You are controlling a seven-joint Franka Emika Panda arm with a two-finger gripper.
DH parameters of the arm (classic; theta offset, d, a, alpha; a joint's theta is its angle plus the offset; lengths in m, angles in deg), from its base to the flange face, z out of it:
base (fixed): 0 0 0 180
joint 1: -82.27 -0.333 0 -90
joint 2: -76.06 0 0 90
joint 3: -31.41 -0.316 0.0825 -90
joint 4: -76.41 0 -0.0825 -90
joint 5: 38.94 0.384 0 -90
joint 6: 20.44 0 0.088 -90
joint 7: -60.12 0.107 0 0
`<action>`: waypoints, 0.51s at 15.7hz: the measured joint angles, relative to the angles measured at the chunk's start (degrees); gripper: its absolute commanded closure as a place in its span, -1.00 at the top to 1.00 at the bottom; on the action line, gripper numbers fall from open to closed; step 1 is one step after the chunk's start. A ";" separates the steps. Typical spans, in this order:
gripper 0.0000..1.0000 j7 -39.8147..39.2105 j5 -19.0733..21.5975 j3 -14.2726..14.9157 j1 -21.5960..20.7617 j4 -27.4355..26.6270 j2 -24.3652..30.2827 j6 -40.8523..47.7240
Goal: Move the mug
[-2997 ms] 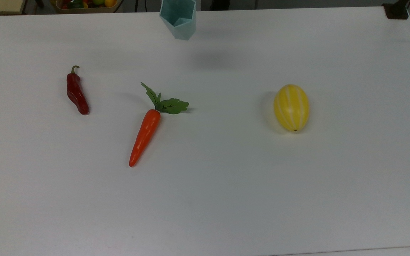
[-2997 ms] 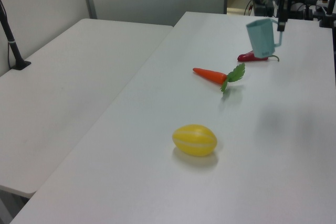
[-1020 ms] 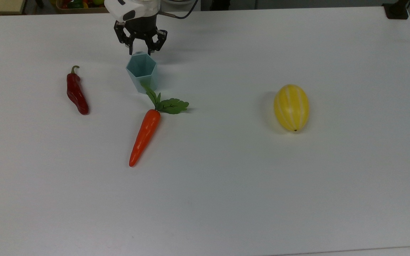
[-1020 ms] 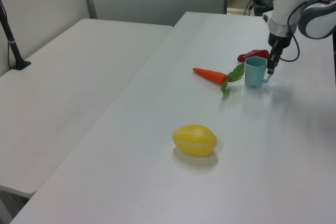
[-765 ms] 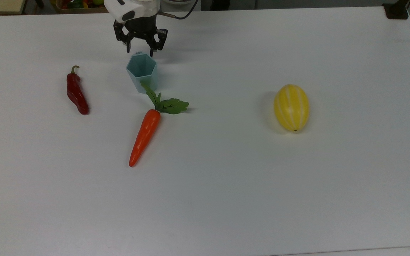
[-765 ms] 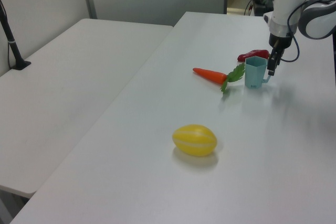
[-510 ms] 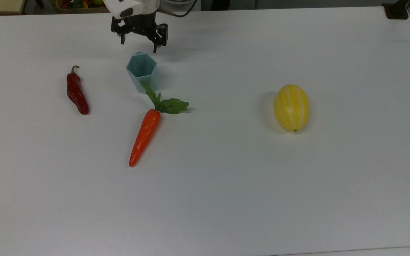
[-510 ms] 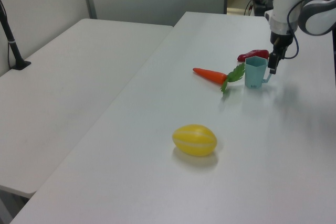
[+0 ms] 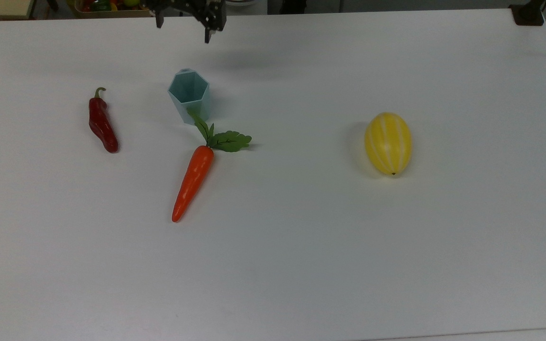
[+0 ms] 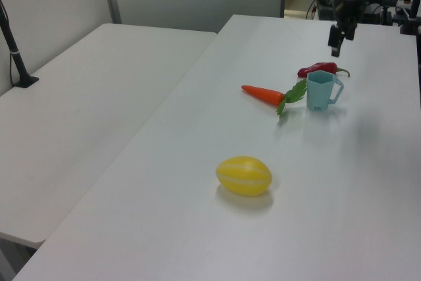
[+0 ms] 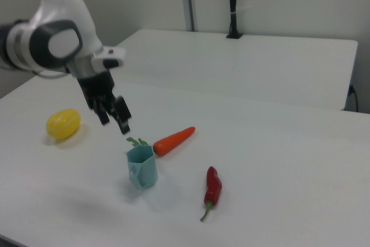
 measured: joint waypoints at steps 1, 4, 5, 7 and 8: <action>1.00 -0.02 2.32 -0.09 -0.23 3.05 -0.04 2.30; 1.00 -0.02 7.00 -0.12 -0.56 11.65 -0.25 8.54; 1.00 -0.02 8.65 -0.12 -0.52 13.79 -0.34 10.09; 1.00 -0.02 11.56 -0.10 -0.35 17.15 -0.58 11.44; 1.00 -0.02 12.56 -0.06 -0.14 18.33 -0.71 11.54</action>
